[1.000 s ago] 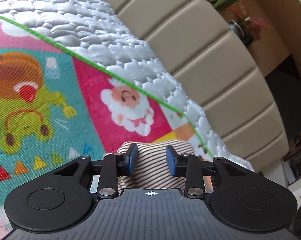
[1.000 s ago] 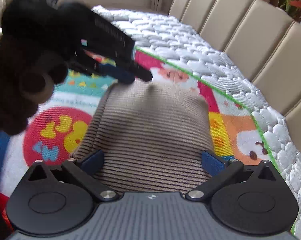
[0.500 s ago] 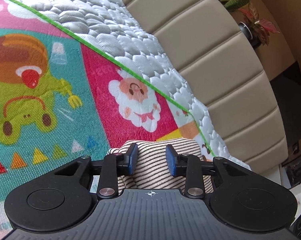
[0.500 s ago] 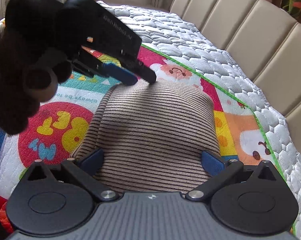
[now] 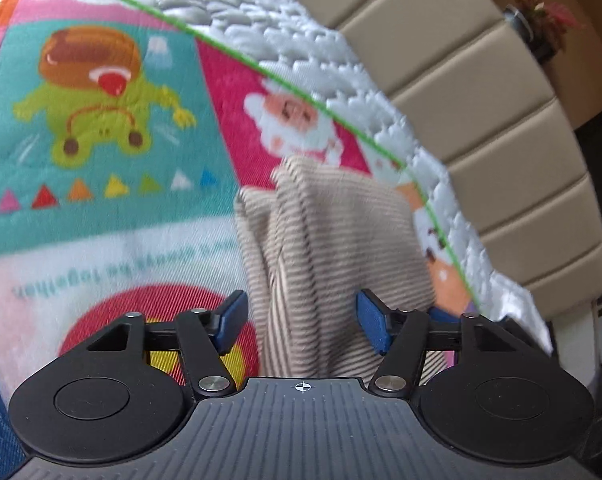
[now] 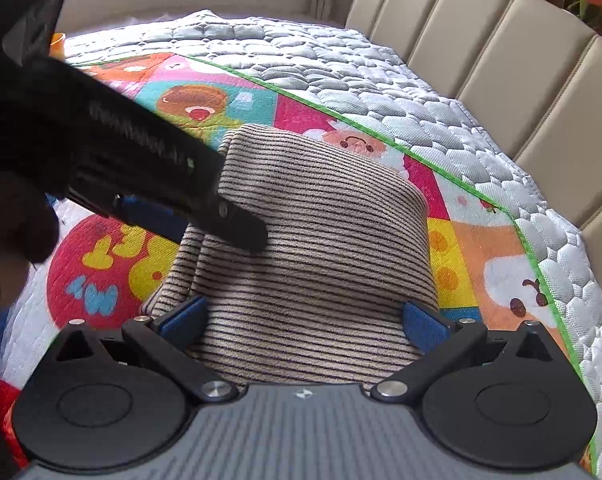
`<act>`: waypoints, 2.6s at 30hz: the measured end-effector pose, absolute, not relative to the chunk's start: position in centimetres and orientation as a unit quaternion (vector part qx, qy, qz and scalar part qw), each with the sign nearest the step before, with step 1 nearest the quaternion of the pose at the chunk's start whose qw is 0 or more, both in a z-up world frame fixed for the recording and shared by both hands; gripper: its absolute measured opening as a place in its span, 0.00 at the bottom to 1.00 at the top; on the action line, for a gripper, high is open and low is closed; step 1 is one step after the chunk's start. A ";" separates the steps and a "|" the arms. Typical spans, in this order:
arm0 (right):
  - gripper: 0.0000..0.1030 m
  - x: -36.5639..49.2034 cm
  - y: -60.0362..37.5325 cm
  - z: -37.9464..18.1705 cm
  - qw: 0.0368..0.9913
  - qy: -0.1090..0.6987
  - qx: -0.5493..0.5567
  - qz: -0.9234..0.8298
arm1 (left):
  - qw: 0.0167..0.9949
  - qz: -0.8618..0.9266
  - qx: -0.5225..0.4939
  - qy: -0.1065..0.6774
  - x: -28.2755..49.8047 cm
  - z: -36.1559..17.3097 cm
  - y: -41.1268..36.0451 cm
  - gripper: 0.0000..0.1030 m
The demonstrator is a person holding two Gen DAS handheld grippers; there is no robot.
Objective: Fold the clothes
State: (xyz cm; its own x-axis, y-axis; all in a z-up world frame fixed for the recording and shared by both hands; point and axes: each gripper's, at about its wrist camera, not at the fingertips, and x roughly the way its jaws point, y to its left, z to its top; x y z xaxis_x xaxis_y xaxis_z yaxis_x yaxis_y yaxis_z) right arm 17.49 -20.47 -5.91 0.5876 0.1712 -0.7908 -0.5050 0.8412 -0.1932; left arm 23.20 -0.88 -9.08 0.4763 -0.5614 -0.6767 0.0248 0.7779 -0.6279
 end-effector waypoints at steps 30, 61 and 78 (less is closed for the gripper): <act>0.74 21.5 -28.8 -9.5 0.817 0.497 0.265 0.123 | 0.837 -0.187 -0.162 0.488 22.3 -7.7 -2.7 0.62; 0.79 23.3 -26.2 -7.9 0.884 0.426 0.143 0.127 | 0.826 -0.306 -0.135 0.453 21.5 -4.1 0.0 0.58; 0.72 29.9 -25.5 -6.6 0.858 0.406 0.254 0.183 | 0.827 -0.264 -0.085 0.490 23.4 -8.0 -0.1 0.55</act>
